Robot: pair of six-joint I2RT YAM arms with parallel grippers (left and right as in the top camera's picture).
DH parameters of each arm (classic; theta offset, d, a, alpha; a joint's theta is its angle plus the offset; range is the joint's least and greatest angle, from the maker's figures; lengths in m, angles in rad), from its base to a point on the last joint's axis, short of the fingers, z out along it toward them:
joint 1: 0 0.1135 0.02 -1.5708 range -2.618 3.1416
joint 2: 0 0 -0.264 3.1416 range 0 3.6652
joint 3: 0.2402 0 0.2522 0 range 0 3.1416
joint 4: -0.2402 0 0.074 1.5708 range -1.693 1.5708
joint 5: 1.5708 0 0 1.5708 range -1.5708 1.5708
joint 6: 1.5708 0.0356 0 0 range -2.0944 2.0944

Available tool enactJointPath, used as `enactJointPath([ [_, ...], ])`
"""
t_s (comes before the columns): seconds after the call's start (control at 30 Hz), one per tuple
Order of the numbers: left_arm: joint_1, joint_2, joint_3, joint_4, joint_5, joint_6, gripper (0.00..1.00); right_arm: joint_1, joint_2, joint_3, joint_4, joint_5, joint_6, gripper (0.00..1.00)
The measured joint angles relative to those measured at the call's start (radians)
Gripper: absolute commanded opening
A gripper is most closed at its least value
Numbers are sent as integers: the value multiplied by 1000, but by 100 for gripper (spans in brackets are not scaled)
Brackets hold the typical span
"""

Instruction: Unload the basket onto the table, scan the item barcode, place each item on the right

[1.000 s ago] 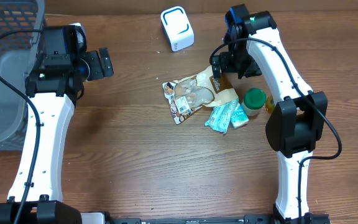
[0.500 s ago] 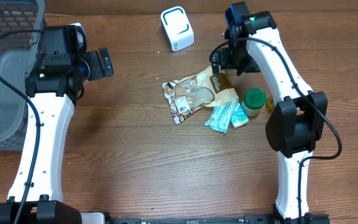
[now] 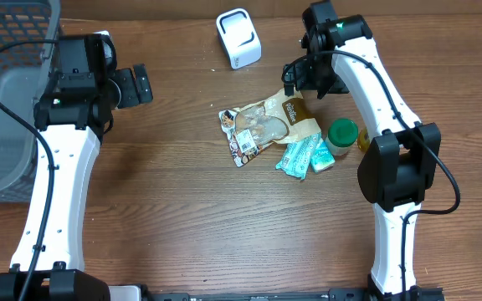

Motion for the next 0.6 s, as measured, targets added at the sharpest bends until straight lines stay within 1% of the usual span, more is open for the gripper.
enactJointPath([
  [0.37, 0, 0, 0, 0, 0, 0, 99, 1, -11, 0, 0, 0, 0, 100],
  [0.5, 0, 0, 0, 0, 0, 0, 100, 2, -71, -10, -1, 0, 0, 100],
  [0.6, 0, 0, 0, -1, 0, 0, 100, 2, -166, -13, 0, 0, 0, 100],
])
